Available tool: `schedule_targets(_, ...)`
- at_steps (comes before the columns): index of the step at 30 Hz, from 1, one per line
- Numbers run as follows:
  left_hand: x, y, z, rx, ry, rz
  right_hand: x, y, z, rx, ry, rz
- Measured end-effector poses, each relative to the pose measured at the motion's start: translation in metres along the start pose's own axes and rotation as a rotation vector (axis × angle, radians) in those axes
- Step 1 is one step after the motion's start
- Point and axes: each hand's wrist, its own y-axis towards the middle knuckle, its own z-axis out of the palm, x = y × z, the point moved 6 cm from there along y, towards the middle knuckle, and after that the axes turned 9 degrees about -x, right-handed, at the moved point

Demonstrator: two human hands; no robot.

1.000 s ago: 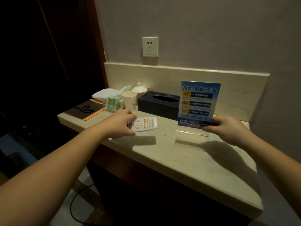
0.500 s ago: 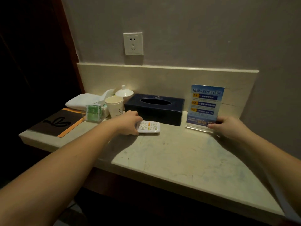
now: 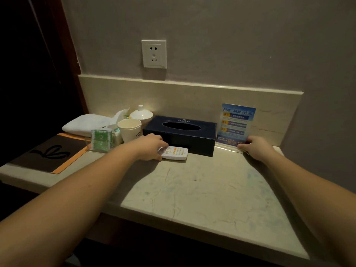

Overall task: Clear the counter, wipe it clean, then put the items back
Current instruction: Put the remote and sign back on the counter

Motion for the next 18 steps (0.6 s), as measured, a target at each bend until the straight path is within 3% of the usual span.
schedule_targets(7,-0.004,-0.003,0.002,-0.109,-0.001,-0.022,0.004,0.018,0.004,-0.123,-0.007,-0.038)
schedule_targets(18,-0.001,-0.002,0.004,-0.143,-0.028,-0.056,0.003,0.028,0.009,-0.216,-0.105,-0.007)
